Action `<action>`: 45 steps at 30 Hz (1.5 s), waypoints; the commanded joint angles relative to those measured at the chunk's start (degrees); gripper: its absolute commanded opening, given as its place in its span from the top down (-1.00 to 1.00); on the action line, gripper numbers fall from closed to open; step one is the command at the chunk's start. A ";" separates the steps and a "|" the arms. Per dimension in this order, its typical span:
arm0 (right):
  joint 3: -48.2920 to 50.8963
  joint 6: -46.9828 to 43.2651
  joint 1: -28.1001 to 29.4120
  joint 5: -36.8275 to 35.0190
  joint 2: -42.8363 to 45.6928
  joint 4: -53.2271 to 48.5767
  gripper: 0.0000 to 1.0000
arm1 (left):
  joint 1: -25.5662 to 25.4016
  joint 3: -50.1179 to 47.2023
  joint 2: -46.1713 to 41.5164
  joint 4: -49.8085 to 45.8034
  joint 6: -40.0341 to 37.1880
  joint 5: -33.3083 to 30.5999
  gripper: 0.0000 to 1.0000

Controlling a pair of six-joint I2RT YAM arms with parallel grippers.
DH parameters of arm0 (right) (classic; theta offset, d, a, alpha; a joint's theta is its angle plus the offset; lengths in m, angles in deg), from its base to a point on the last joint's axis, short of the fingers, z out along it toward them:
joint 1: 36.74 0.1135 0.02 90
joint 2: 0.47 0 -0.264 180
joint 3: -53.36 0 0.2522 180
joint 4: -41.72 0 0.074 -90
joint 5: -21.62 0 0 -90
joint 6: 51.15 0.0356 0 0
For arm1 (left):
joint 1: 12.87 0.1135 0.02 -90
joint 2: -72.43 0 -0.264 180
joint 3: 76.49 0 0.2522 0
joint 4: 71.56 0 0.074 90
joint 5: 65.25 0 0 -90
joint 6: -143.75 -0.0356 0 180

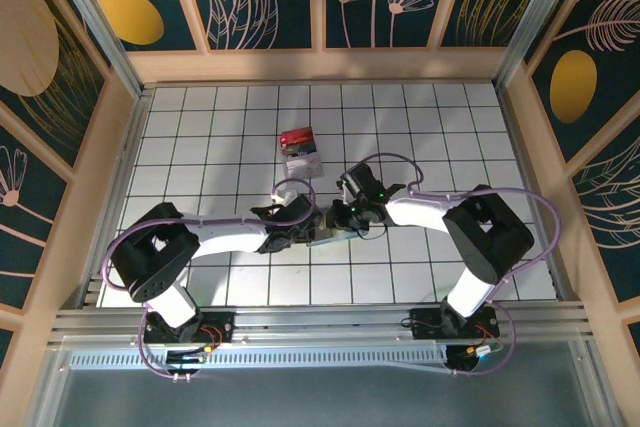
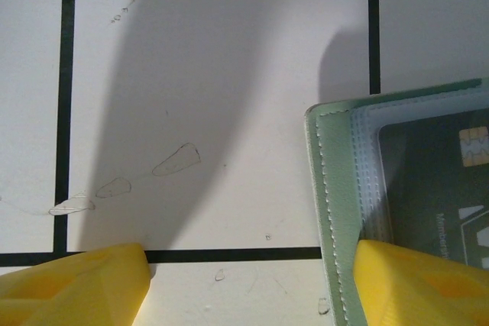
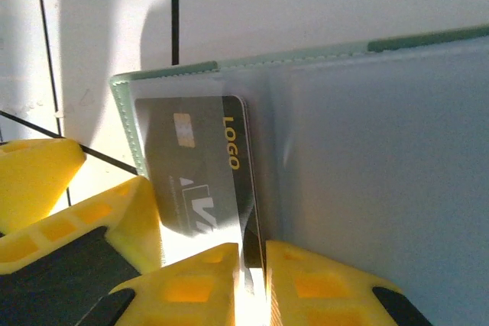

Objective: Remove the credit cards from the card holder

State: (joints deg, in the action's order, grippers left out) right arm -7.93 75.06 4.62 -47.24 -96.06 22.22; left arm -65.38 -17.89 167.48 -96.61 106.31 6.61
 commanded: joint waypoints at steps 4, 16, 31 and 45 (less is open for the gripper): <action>0.68 1.04 -0.32 5.13 2.82 5.24 0.69 | 0.48 -1.33 5.35 1.27 -0.65 4.51 -0.49; 4.02 3.11 -0.94 10.04 3.26 10.42 0.69 | 0.48 -0.97 5.41 1.03 -1.04 3.90 -0.49; 6.14 4.20 -1.89 9.86 6.02 11.88 0.81 | 1.09 -0.45 5.66 -0.83 -1.82 2.19 -0.51; 8.28 4.84 -3.31 9.90 8.36 12.24 0.89 | 1.97 0.95 7.22 -2.50 -3.46 0.65 -0.51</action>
State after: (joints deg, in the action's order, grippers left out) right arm -0.54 79.50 1.96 -38.60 -90.16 32.95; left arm -65.40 -15.14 169.22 -99.75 104.95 6.31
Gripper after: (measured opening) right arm 0.060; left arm 0.752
